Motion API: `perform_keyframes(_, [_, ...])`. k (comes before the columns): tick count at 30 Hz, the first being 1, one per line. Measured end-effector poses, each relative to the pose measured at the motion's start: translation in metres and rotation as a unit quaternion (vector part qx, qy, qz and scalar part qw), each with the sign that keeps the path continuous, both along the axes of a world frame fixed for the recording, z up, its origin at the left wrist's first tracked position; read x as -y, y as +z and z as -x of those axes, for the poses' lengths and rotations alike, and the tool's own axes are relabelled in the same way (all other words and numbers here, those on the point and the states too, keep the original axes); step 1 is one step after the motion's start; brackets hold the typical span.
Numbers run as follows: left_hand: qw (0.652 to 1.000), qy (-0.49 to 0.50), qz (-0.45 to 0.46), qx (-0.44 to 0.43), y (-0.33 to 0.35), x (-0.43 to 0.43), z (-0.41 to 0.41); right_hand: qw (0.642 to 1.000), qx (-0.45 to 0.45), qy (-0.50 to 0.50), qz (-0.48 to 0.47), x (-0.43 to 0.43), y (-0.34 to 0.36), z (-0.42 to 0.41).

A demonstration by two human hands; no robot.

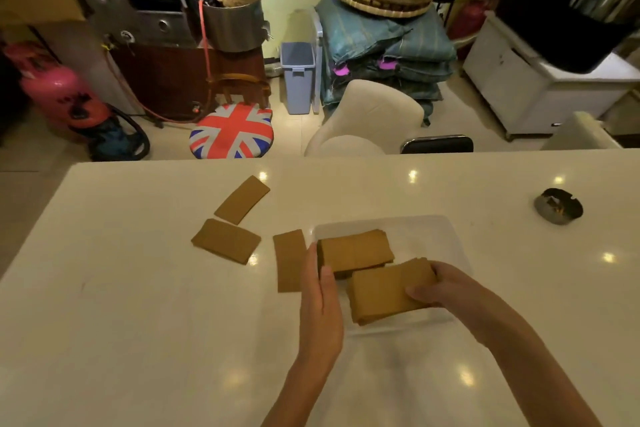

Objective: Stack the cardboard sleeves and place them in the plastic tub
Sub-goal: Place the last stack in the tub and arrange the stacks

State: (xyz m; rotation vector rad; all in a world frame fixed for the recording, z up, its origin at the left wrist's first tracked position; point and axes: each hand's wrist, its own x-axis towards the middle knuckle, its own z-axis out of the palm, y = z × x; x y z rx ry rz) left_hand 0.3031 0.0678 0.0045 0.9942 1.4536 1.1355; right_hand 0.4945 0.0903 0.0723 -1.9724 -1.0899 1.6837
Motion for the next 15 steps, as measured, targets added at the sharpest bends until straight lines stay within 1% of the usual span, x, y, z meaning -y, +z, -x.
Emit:
perform_keyframes(5, [0.999, 0.021, 0.009, -0.022, -0.01, -0.002, -0.003, 0.993, 0.097, 0.059, 0.032, -0.004, -0.015, 0.023])
perform_keyframes(9, [0.998, 0.061, 0.016, -0.027, -0.013, -0.002, -0.007, 0.972, 0.192, 0.122, 0.052, -0.01, -0.032, 0.04])
perform_keyframes(11, [0.996, 0.082, 0.017, -0.019, -0.016, -0.003, -0.01, 0.963, 0.217, 0.147, 0.056, -0.013, -0.04, 0.049])
perform_keyframes(15, [0.996, 0.091, 0.012, -0.012, -0.017, -0.001, -0.011, 0.946, 0.258, 0.185, 0.065, -0.014, -0.047, 0.057])
